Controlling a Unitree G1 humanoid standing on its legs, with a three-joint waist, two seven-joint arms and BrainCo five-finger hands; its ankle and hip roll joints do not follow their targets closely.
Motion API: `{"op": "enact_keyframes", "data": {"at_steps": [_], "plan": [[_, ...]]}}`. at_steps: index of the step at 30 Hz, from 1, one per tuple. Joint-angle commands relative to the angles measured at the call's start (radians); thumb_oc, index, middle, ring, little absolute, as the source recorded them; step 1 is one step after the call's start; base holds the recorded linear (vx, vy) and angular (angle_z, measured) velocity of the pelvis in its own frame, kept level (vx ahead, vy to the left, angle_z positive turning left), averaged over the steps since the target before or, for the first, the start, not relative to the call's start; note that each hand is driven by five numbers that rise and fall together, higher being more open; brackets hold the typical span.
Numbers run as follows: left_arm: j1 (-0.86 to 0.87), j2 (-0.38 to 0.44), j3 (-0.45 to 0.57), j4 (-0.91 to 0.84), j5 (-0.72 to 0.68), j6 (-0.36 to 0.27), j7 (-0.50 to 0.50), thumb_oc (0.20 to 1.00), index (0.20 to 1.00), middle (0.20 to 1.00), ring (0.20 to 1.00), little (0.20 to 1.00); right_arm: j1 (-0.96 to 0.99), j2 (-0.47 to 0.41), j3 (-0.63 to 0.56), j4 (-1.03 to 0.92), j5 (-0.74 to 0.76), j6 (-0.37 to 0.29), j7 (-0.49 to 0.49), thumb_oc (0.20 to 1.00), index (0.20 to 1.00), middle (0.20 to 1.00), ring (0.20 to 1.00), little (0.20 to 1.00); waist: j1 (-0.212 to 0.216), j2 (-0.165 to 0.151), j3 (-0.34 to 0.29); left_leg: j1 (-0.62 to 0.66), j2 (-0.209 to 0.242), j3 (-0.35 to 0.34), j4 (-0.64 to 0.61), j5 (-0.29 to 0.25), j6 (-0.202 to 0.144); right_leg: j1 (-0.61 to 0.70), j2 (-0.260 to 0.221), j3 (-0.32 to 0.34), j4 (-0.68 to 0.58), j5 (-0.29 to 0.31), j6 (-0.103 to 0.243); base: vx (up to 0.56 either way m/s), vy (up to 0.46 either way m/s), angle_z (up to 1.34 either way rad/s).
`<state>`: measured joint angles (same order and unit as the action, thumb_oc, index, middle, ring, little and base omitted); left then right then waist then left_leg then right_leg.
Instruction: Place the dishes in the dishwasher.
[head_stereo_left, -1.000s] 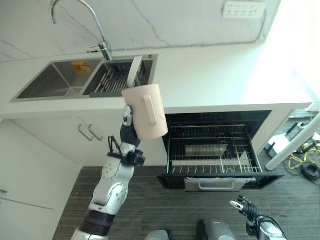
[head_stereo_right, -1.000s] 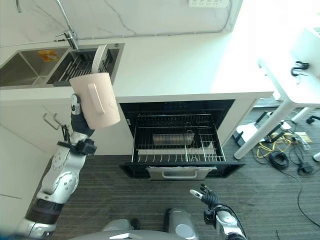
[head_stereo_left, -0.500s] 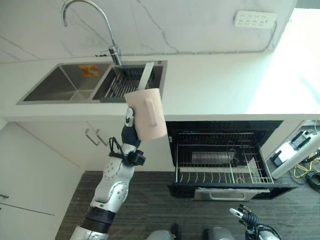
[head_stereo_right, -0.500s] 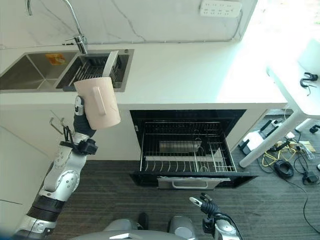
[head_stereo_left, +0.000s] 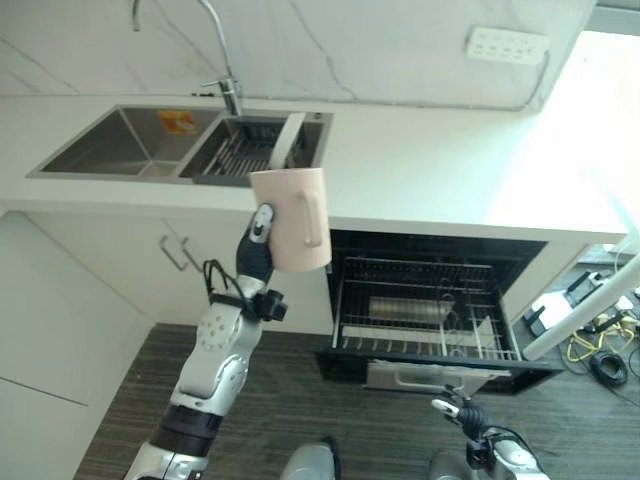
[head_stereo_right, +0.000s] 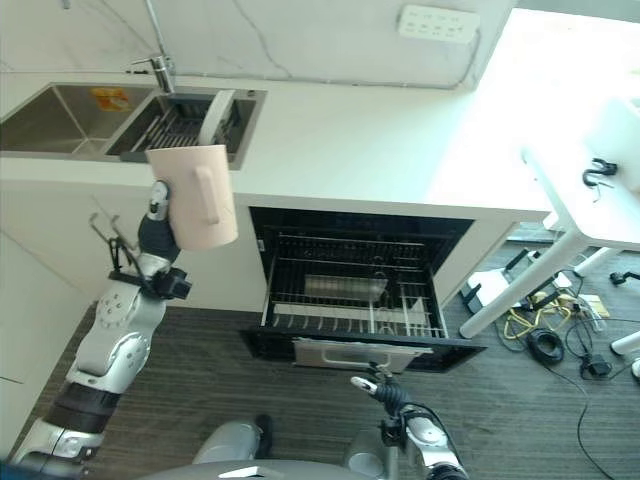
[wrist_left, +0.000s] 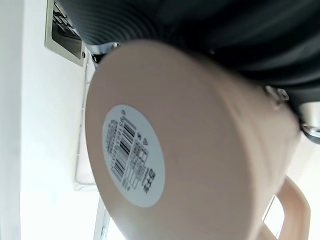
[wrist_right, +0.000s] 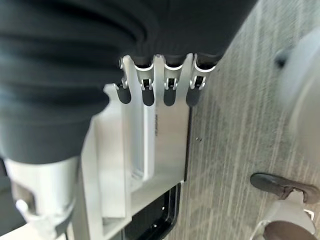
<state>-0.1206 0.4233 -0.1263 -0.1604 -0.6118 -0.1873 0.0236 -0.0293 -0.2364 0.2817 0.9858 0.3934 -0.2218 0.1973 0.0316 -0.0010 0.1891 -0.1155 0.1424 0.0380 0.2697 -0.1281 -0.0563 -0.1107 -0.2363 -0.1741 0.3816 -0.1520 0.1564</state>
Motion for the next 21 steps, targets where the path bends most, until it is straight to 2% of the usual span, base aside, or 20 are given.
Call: {"op": "enact_keyframes", "data": {"at_steps": [1,2,3,4,5,8,11,16,18,21], "plan": [[-0.065,0.0,0.017,-0.081,-0.005,-0.019,0.023,0.2,0.2,0.2,0.2,0.2,-0.021,-0.034,-0.003,-0.018,0.011,0.026,-0.022,1.0,1.0,1.0,1.0,1.0,-0.014,-0.027,-0.02,0.076,0.014,0.093,0.03,-0.058,-0.014,0.032,0.027,-0.018,-0.082,0.019,-0.016,0.04,-0.256,0.17],[-0.066,-0.008,0.016,-0.077,-0.017,-0.028,0.017,0.2,0.2,0.2,0.2,0.2,-0.011,-0.051,-0.011,-0.019,0.031,0.012,-0.021,1.0,1.0,1.0,1.0,1.0,-0.01,-0.028,-0.007,0.058,0.008,0.105,0.03,-0.006,-0.025,0.038,0.037,-0.02,-0.082,0.007,-0.031,-0.01,-0.249,0.19],[-0.081,-0.021,0.012,-0.061,-0.05,-0.037,0.0,0.2,0.2,0.2,0.2,0.2,-0.008,-0.062,-0.014,-0.015,0.051,-0.008,-0.027,1.0,1.0,1.0,1.0,1.0,-0.017,-0.015,-0.002,0.027,0.022,0.137,0.03,0.002,-0.037,0.034,0.042,-0.042,-0.082,-0.004,-0.038,-0.04,-0.154,0.02],[-0.085,-0.022,0.011,-0.058,-0.056,-0.039,-0.005,0.2,0.2,0.2,0.2,0.2,-0.007,-0.063,-0.015,-0.014,0.06,-0.009,-0.027,1.0,1.0,1.0,1.0,1.0,-0.019,-0.012,-0.003,0.018,0.024,0.138,0.03,0.002,-0.039,0.031,0.043,-0.046,-0.082,-0.004,-0.038,-0.06,0.014,0.03],[-0.083,-0.023,-0.003,-0.036,-0.068,-0.066,-0.043,0.2,0.2,0.2,0.2,0.2,-0.002,-0.065,-0.046,-0.019,0.072,-0.042,-0.019,1.0,1.0,1.0,1.0,1.0,-0.036,0.007,-0.011,-0.012,0.05,0.128,0.03,0.008,-0.058,0.015,0.045,-0.056,-0.082,-0.002,-0.032,-0.01,0.108,-0.08],[-0.09,-0.023,-0.036,-0.014,-0.023,-0.109,-0.05,0.2,0.2,0.2,0.2,0.2,0.02,-0.076,-0.049,-0.073,0.086,-0.082,0.005,1.0,1.0,1.0,1.0,1.0,-0.069,0.018,-0.033,-0.015,0.071,0.156,0.03,-0.002,-0.062,0.011,0.048,-0.051,-0.082,-0.001,-0.035,0.05,0.129,-0.03],[-0.149,-0.002,-0.043,0.031,-0.068,-0.114,-0.038,0.2,0.2,0.2,0.2,0.2,0.081,-0.087,-0.025,-0.229,0.052,-0.088,0.036,1.0,1.0,1.0,1.0,1.0,-0.11,0.01,-0.053,-0.013,0.081,0.167,0.03,-0.011,-0.066,0.007,0.042,-0.043,-0.082,0.001,-0.025,0.08,0.039,-0.12],[-0.168,-0.027,-0.038,0.081,-0.143,-0.066,-0.027,0.2,0.2,0.2,0.2,0.2,0.148,-0.101,-0.009,-0.418,0.014,-0.033,0.078,1.0,1.0,1.0,1.0,1.0,-0.141,-0.013,-0.065,0.008,0.048,0.144,0.03,-0.047,-0.05,0.007,0.048,-0.001,-0.082,-0.002,-0.015,0.07,-0.023,-0.17],[-0.14,-0.041,-0.03,0.09,-0.166,-0.061,-0.042,0.2,0.2,0.2,0.2,0.2,0.178,-0.116,-0.014,-0.523,0.052,-0.091,0.057,1.0,1.0,1.0,1.0,1.0,-0.147,-0.02,-0.064,0.018,0.039,0.148,0.03,-0.056,-0.042,0.009,0.046,0.006,-0.082,0.002,-0.009,0.03,-0.021,-0.11],[-0.101,-0.053,-0.008,0.1,-0.165,-0.073,-0.039,0.2,0.2,0.2,0.2,0.2,0.25,-0.158,-0.062,-0.803,0.084,-0.051,0.084,1.0,1.0,1.0,1.0,1.0,-0.174,-0.023,-0.065,0.031,0.035,0.172,0.03,-0.066,-0.029,0.002,0.043,0.022,-0.082,0.008,-0.003,0.01,0.031,-0.25]]}}
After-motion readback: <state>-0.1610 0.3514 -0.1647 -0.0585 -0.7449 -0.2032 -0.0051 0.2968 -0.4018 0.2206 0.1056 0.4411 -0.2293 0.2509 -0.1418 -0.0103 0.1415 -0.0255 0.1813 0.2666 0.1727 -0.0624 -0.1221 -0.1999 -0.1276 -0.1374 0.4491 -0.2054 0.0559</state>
